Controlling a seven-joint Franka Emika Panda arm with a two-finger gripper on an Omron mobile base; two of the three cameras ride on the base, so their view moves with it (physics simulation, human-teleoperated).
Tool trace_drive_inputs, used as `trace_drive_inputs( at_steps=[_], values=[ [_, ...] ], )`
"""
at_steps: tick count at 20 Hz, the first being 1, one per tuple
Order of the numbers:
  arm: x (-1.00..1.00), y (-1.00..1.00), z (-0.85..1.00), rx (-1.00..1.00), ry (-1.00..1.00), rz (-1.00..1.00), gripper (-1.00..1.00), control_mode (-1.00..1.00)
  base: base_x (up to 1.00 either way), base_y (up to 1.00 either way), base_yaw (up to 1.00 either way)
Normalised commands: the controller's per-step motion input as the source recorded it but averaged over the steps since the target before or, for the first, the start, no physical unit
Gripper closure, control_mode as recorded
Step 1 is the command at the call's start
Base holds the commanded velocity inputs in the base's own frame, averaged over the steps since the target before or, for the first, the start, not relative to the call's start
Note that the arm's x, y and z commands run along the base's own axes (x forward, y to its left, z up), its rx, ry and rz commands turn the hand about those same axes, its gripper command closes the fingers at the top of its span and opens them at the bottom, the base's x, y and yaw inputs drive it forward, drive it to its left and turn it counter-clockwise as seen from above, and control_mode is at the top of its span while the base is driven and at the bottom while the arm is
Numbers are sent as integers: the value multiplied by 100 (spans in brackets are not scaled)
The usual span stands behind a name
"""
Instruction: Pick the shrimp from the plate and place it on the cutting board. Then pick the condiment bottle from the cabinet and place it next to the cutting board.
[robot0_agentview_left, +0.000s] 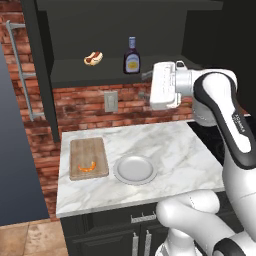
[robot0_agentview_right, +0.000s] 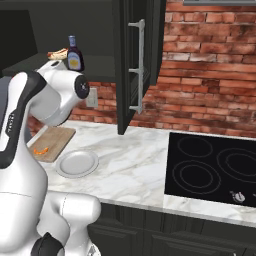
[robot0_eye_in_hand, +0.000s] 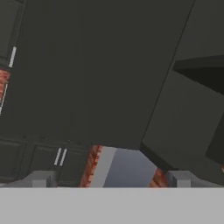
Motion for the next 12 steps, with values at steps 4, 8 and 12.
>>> trace_drive_inputs(
  at_steps=[4,8,12],
  values=[
    [0,-2,38,3,4,-3,-100,-100,0,0,0],
    [0,-5,22,3,3,-5,-100,-100,0,0,0],
    [5,-16,12,3,3,-6,-100,-100,0,0,0]
  ],
)
